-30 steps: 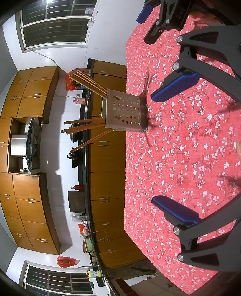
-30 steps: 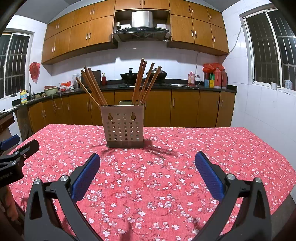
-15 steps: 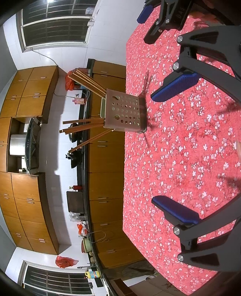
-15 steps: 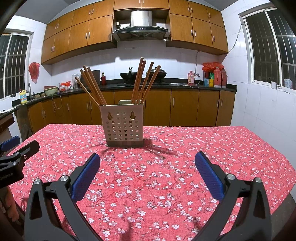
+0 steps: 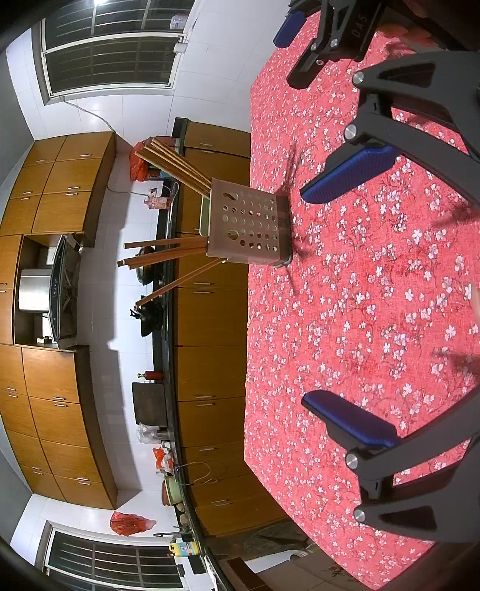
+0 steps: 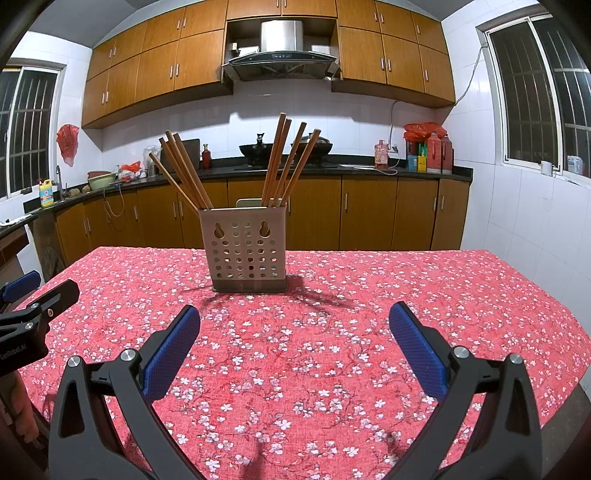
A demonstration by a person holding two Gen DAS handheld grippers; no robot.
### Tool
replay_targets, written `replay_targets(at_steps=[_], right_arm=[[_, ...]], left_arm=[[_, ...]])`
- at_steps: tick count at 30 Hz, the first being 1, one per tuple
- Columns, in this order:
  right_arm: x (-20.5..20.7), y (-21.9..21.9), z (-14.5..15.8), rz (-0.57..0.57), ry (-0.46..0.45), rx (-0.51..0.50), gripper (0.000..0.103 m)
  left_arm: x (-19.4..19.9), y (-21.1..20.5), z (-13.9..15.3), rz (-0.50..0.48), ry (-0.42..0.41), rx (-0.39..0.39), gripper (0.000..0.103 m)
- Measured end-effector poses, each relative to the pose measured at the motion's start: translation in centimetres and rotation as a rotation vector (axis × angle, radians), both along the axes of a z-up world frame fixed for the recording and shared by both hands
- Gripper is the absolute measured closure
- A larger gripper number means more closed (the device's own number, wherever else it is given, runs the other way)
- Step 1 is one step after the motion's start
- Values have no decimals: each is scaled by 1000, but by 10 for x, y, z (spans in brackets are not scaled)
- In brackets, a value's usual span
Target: Organize utensils
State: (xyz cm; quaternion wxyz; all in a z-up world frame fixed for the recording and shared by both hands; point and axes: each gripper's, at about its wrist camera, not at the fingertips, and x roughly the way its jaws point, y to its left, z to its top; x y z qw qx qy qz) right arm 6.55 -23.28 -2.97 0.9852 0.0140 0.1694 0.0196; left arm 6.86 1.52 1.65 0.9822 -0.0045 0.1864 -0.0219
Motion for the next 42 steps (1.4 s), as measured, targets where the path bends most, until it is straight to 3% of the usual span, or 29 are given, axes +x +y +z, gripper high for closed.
replay_targets(at_steps=[42], right_arm=[[1, 0, -2, 1, 7, 5, 2]], left_arm=[[3, 2, -5, -13, 8, 2, 4]])
